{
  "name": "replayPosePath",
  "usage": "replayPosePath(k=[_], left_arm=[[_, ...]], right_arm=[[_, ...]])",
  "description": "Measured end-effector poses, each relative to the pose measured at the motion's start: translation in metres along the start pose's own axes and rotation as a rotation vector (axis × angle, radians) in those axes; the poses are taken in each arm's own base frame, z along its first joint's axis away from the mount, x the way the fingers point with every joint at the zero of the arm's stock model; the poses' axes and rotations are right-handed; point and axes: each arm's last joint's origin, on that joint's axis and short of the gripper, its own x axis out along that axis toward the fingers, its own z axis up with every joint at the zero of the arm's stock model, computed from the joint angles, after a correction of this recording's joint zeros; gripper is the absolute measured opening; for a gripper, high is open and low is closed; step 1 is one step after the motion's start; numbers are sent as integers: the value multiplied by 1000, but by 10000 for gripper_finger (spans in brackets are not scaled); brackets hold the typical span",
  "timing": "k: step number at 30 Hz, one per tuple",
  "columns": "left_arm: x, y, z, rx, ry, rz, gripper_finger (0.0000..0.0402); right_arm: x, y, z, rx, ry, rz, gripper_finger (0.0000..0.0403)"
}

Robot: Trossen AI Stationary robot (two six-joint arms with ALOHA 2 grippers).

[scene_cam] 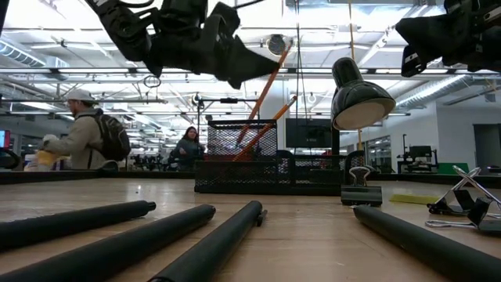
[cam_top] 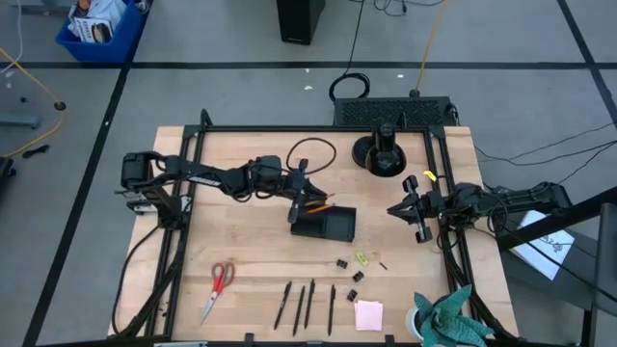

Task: Pick and place office supplies into organizer
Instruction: Put the yellow pencil into the black desk organizer

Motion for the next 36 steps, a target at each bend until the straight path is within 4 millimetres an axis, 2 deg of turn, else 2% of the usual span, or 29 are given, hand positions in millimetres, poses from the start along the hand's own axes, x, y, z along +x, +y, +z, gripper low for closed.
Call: replayPosePath(k=[7, 11, 19, 25, 32, 36], left_arm=[[11, -1, -20, -33, 52, -7, 6], [14, -2, -24, -41, 58, 15, 18], [13, -2, -34, -103, 161, 67, 5], [13, -1, -35, -111, 177, 94, 20], [15, -8, -38, -118, 212, 98, 5], [15, -10, -40, -118, 237, 121, 21]], right_arm=[[0, 0, 0, 0, 0, 1, 20], [0, 0, 0, 0, 0, 1, 20], [0, 0, 0, 11, 0, 2, 20], [0, 0, 0, 11, 0, 5, 20], [0, 0, 0, 11, 0, 5, 20], [0, 0, 0, 12, 0, 5, 20]])
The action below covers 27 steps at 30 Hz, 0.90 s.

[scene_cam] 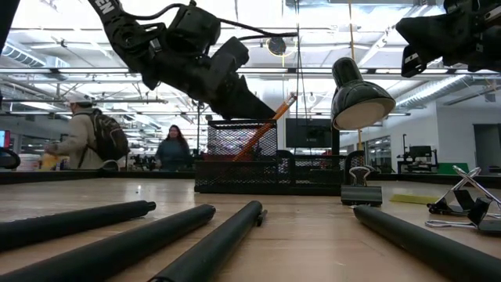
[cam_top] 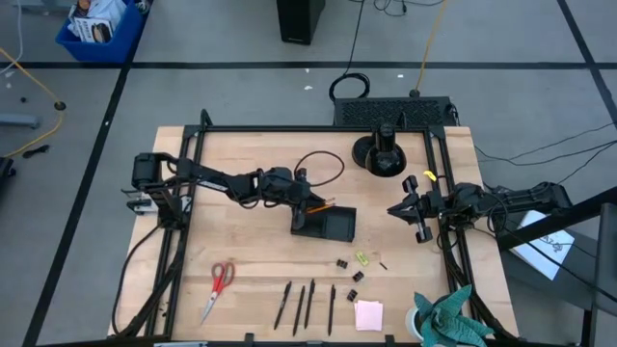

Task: Pick and place office supplies into organizer
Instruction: Put the yellow pencil into the black desk organizer

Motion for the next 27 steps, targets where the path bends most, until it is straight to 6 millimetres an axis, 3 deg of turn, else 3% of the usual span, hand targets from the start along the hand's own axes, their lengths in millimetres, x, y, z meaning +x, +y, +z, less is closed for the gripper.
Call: replayPosePath(k=[18, 27], left_arm=[[0, 0, -1, -35, 15, 37, 36], [0, -1, -3, -53, 39, 36, 115]], right_arm=[[0, 0, 1, -1, -7, 0, 20], [0, 0, 1, -1, -6, 0, 20]])
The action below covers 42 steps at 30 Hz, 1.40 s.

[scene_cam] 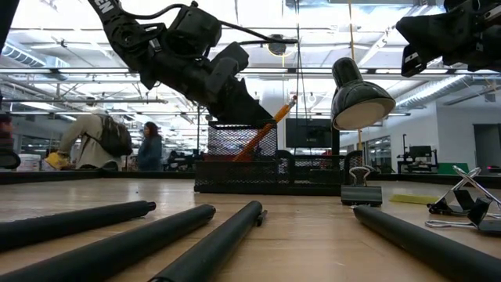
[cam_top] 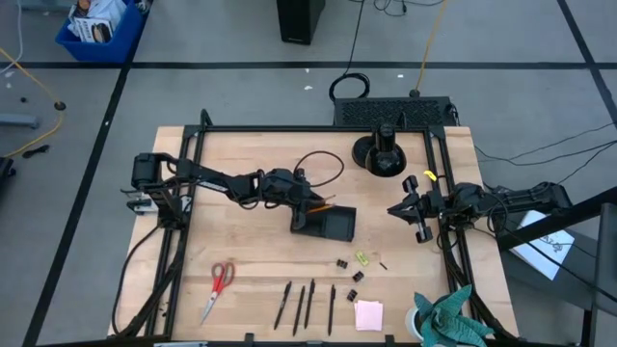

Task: Pick and place office supplies into organizer
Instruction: Put the yellow pencil into the black desk organizer, then adjust the black desk organizer

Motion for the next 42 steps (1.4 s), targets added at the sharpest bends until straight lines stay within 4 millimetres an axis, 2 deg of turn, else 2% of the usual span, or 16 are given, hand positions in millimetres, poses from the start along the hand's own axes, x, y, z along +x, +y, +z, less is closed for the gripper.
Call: replayPosePath(k=[4, 8, 16, 19, 23, 26, 30, 33, 38, 42], left_arm=[[0, 0, 0, 18, 1, 5, 149], [-9, -1, 11, 31, -41, 8, 164], [-46, -10, 44, 74, -107, 132, 166], [-64, -18, 50, 66, -70, 193, 164], [-73, -31, 41, 65, 62, 201, 142], [-73, -37, 29, 85, 178, 293, 109], [-68, -29, 23, 79, 210, 380, 49], [-67, -20, 27, 58, 169, 407, 9], [-68, -4, 27, 24, 169, 428, 9], [-60, 5, 17, -6, 215, 430, 5]], right_arm=[[0, 0, 0, 0, 0, 0, 20], [0, 0, 0, 0, 0, 0, 20], [0, 0, 0, 1, -1, 0, 20], [0, 0, 0, 18, -1, 0, 20], [0, 0, 0, 23, -1, 0, 20], [0, 0, 0, 23, -4, 0, 20], [0, 0, 1, 26, -14, 1, 20], [0, 0, 2, 25, -19, 1, 20], [0, 0, 2, 25, -23, 1, 20], [0, 0, 2, 23, -22, 1, 20]])
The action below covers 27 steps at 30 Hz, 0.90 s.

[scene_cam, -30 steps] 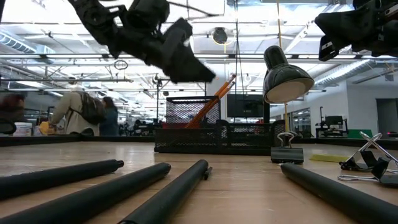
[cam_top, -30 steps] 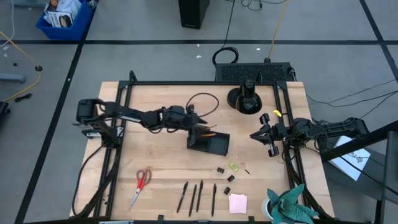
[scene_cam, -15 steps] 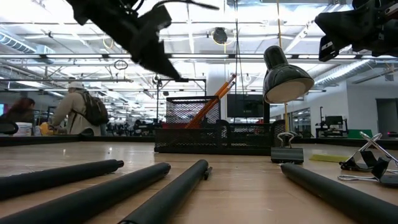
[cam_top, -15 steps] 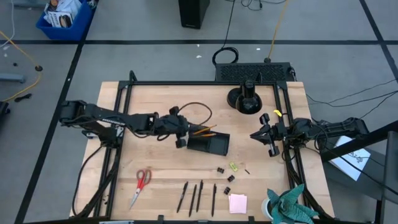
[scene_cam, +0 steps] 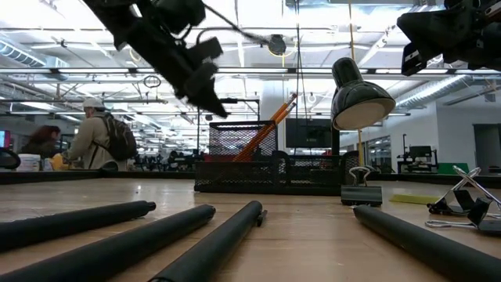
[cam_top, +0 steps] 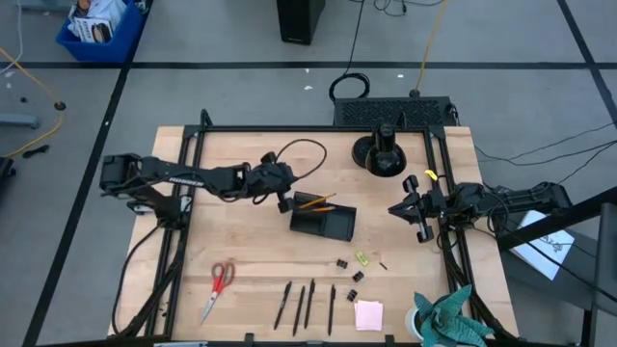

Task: Pick and place office supplies into organizer
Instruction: Adjust the black desk organizer

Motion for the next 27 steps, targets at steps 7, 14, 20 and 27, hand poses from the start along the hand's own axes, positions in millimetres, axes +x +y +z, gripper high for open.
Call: replayPosePath(k=[7, 14, 20, 27], left_arm=[[25, -5, -12, 4, 53, -73, 4], [29, -15, -19, 16, 89, -104, 9], [23, -32, -19, 38, 82, -145, 9], [18, -39, -17, 55, 61, -112, 5]], right_arm=[[0, 0, -1, -10, 12, 0, 20], [0, 0, -1, -24, 12, -1, 20], [0, 0, -1, -24, 12, -1, 20], [0, 0, -1, -20, 12, -1, 20]])
